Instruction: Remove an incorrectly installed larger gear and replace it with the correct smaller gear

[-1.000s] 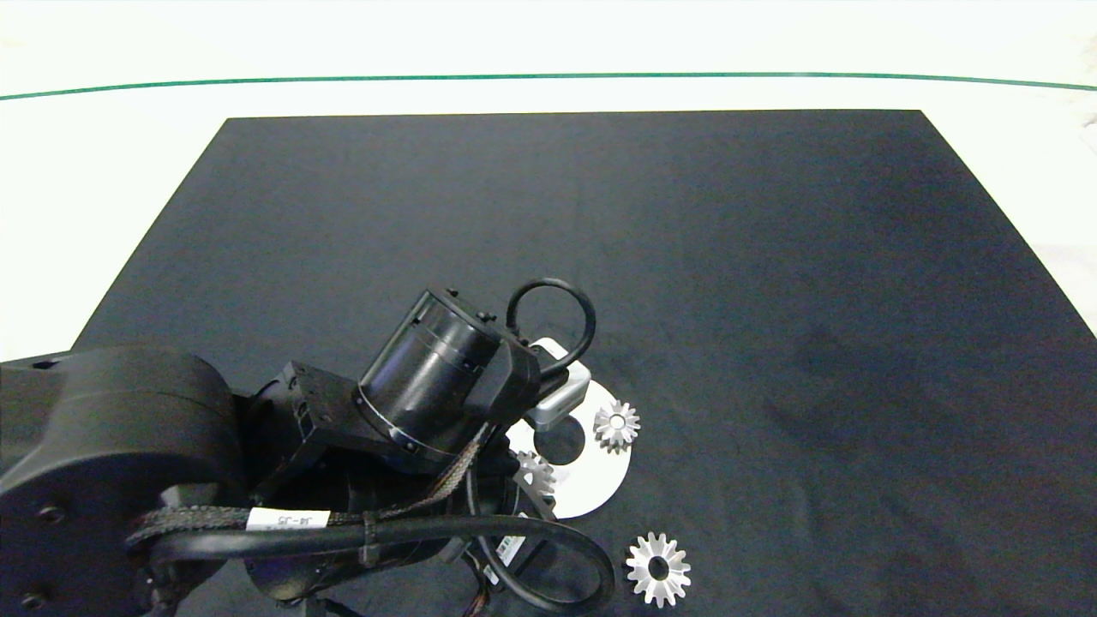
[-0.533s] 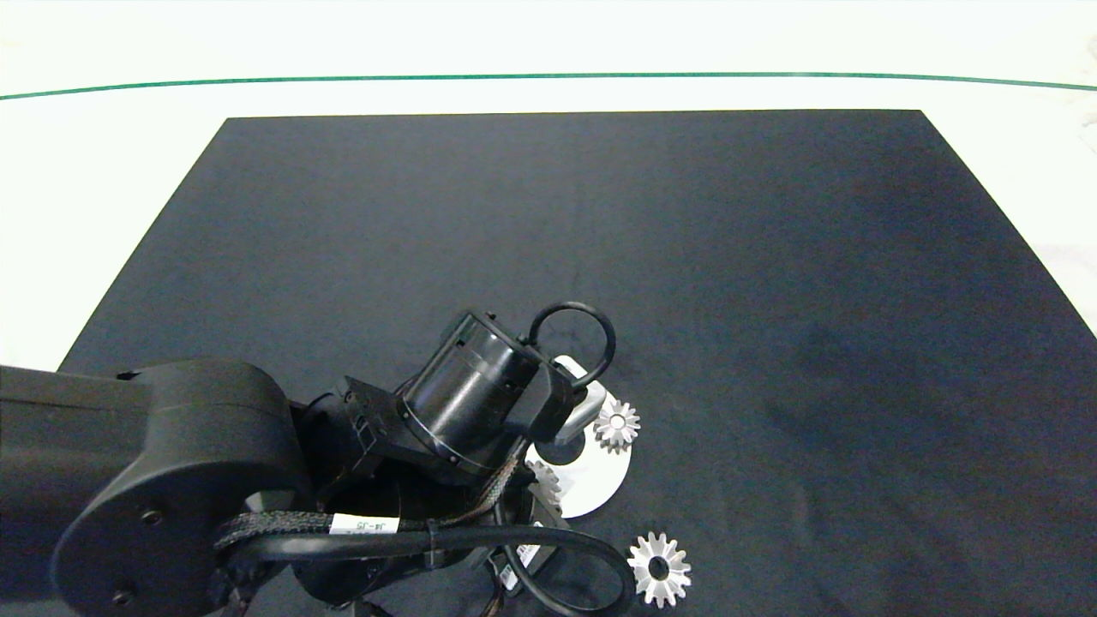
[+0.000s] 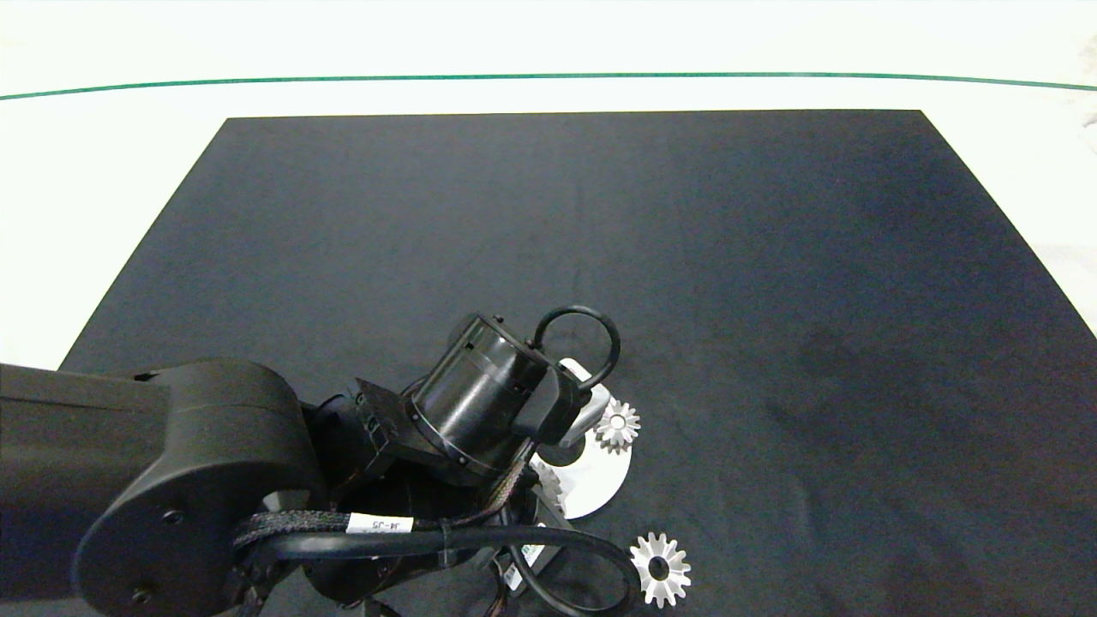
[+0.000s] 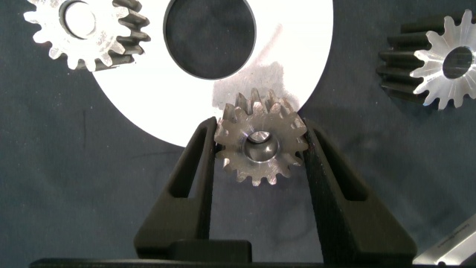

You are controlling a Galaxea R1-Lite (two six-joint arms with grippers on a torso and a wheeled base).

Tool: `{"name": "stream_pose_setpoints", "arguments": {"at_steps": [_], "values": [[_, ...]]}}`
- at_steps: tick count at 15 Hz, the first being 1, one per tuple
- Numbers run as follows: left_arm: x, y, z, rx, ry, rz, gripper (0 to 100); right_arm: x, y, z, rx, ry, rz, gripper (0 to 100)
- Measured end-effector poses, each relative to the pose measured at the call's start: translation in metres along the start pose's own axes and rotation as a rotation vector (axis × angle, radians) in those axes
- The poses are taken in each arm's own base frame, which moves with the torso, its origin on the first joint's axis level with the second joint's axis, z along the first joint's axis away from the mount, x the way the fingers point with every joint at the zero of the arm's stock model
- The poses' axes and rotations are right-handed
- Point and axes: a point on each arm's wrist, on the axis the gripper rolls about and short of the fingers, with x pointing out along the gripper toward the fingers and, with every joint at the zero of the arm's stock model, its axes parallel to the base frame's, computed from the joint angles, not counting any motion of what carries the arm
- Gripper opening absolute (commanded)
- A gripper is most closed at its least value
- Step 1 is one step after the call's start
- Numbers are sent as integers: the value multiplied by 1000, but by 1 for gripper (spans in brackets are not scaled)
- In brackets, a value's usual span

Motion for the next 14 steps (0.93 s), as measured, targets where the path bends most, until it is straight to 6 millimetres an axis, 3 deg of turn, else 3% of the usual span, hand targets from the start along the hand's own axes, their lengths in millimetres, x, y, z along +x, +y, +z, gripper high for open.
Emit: {"name": "stream_pose_setpoints", "arguments": {"at_steps": [6, 9, 12, 14], "values": [[-1, 0, -1, -4, 2, 0, 100, 0, 0, 0, 0, -1, 0, 100], [-13, 0, -3, -9, -7, -3, 100, -1, 0, 0, -1, -2, 0, 100], [-48, 14, -8, -59, -42, 13, 100, -3, -1, 0, -9, -13, -3, 100], [-90, 37, -20, -117, -92, 56, 100, -6, -2, 2, -15, -23, -25, 100]]}}
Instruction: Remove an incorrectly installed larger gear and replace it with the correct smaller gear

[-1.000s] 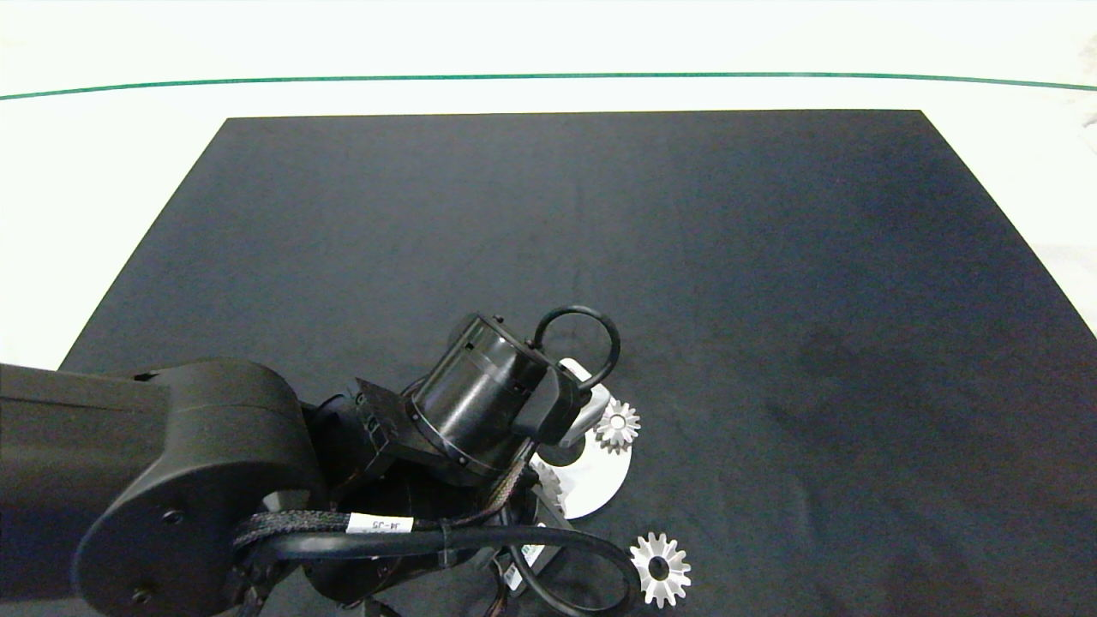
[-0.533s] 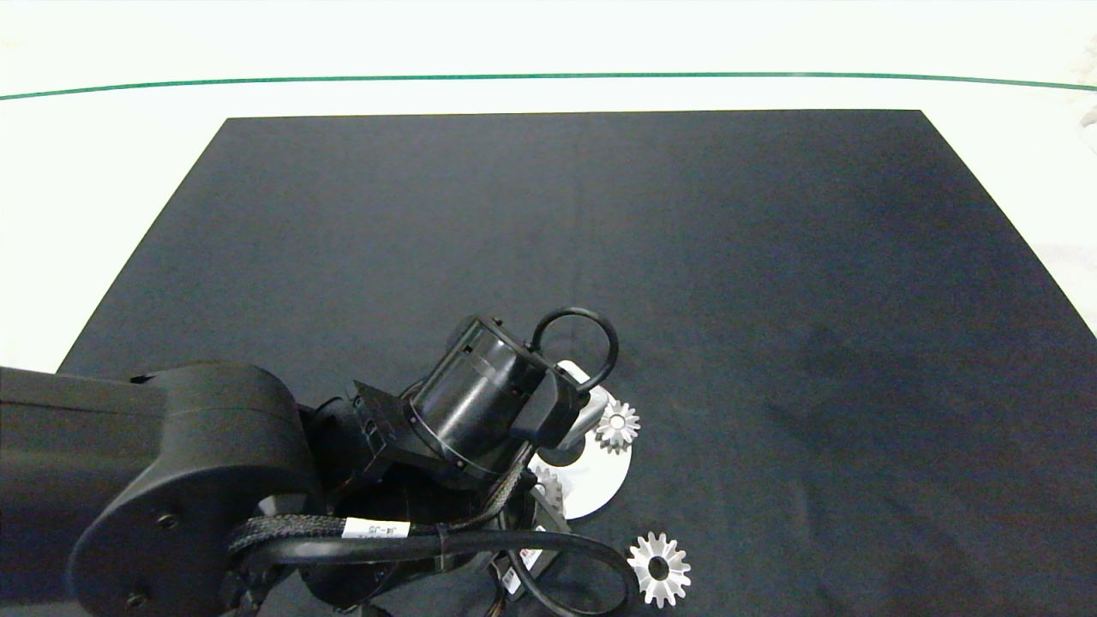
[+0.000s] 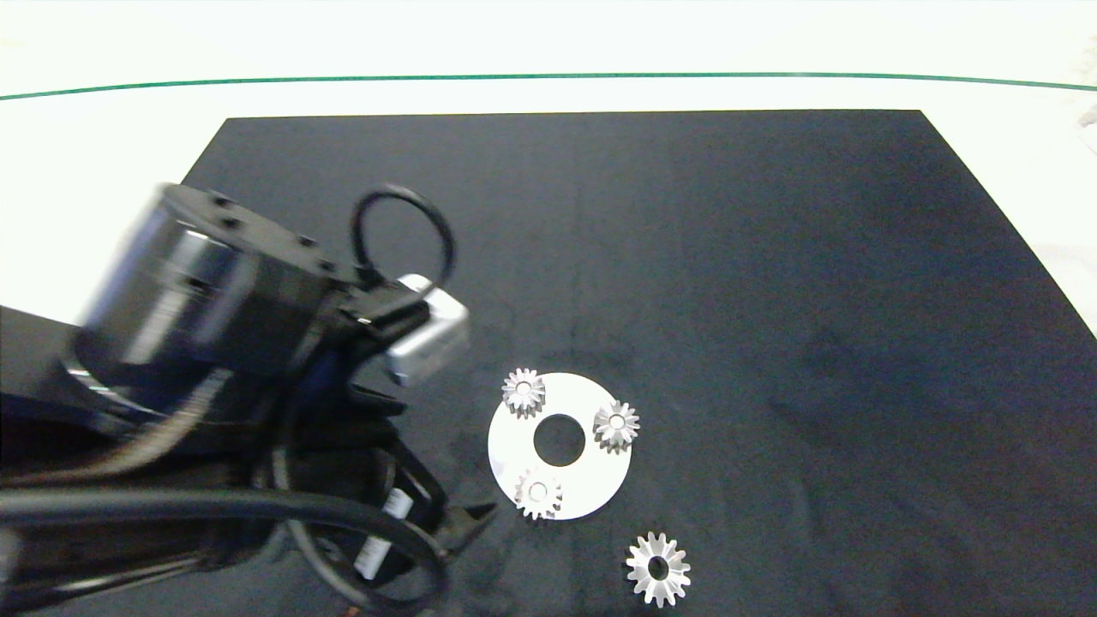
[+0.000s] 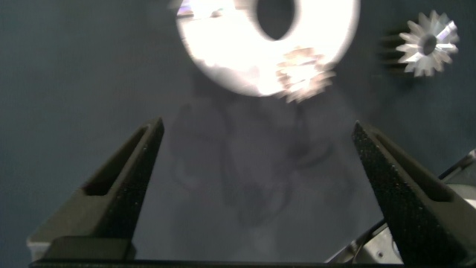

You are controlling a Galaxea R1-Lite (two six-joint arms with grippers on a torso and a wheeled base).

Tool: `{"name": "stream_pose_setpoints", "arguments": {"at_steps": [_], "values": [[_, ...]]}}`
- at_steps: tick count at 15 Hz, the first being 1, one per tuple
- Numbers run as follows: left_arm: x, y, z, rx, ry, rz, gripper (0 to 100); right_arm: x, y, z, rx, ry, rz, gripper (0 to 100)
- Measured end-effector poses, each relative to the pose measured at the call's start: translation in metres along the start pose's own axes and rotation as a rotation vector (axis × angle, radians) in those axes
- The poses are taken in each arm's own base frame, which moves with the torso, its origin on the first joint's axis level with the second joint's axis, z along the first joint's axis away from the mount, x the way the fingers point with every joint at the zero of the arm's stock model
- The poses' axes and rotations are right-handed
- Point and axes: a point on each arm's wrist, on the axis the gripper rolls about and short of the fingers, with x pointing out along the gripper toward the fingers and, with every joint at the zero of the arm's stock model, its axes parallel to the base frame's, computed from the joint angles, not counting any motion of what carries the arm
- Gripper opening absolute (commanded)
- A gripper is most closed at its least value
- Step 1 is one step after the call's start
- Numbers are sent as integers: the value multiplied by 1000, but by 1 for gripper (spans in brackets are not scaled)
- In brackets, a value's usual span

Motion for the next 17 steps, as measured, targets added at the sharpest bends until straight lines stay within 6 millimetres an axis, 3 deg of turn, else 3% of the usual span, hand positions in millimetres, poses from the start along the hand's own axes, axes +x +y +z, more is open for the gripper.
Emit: {"name": "stream_pose_setpoints", "arguments": {"at_steps": [3, 5, 7, 9, 13, 17], "values": [[-76, 48, -25, -133, -129, 156, 100, -5, -3, -3, 6, 8, -118, 100], [-130, 66, -55, -211, -228, 333, 100, -11, -5, -11, 12, 18, -201, 100], [-178, 62, -85, -265, -329, 498, 100, -17, -5, -32, 5, 75, -356, 100], [-214, 43, -113, -296, -422, 649, 100, -28, -5, -49, 17, 98, -495, 100], [-251, -2, -156, -310, -575, 845, 100, -61, 2, -63, 70, 41, -733, 100], [-255, -36, -202, -285, -683, 908, 100, -92, 25, -85, 111, -29, -992, 100]]}}
